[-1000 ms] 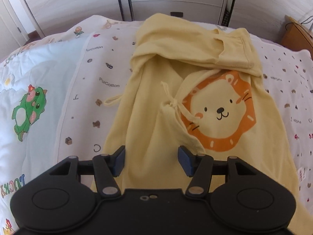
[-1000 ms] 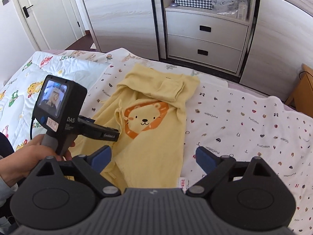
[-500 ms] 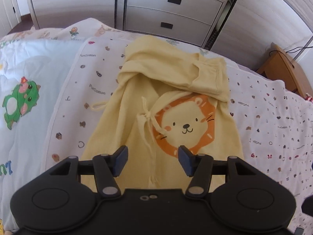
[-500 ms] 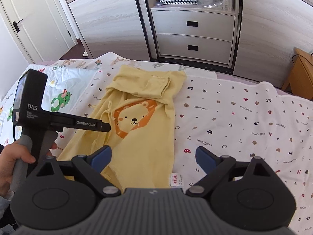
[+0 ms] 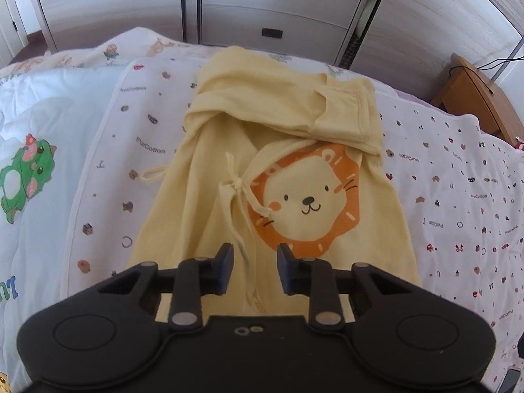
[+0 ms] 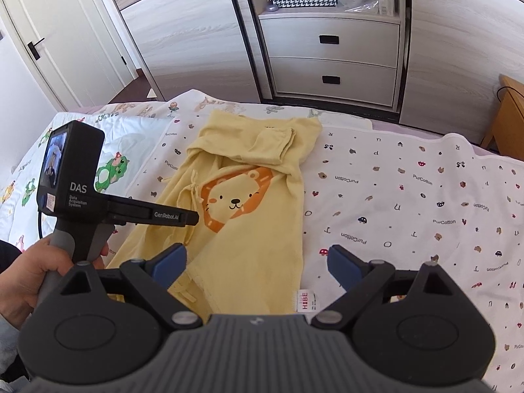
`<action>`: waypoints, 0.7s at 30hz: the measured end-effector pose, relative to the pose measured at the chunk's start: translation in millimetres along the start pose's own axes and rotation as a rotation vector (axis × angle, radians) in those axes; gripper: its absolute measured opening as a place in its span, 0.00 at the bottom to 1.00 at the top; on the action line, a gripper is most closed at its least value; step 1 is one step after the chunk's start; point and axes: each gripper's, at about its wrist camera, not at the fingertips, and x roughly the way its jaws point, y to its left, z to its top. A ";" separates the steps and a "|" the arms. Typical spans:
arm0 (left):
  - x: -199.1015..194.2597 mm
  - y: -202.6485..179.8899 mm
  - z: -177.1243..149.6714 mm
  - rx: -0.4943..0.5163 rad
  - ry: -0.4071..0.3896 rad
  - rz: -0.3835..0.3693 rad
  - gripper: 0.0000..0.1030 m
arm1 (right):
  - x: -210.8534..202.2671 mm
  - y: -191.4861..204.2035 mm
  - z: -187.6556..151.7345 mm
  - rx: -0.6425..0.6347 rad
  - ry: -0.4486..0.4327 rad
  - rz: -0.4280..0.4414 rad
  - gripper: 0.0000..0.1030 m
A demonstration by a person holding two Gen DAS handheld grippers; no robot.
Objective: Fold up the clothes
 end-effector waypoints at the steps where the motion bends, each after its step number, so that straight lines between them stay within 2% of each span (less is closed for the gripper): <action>1: 0.5 0.2 -0.5 -0.002 -0.002 0.005 0.26 | 0.2 -0.5 -0.7 0.004 0.000 0.002 0.92; 8: 1.3 2.3 -1.4 -0.013 -0.007 0.021 0.22 | 1.8 -4.6 -7.8 0.016 0.013 0.009 0.92; 9: 1.0 1.7 -1.6 -0.009 -0.008 0.028 0.10 | 2.3 -5.9 -8.7 0.023 0.014 0.012 0.92; 10: 2.2 1.8 -1.4 -0.010 0.000 0.027 0.04 | 2.8 -7.3 -9.6 0.030 0.016 0.014 0.92; 14: 6.7 2.3 -1.2 -0.004 0.014 0.019 0.04 | 5.0 -12.7 -13.5 0.059 0.021 0.014 0.92; 21: 3.8 3.6 -3.0 -0.009 -0.007 0.019 0.00 | 2.9 -11.0 -12.5 0.054 0.014 0.023 0.92</action>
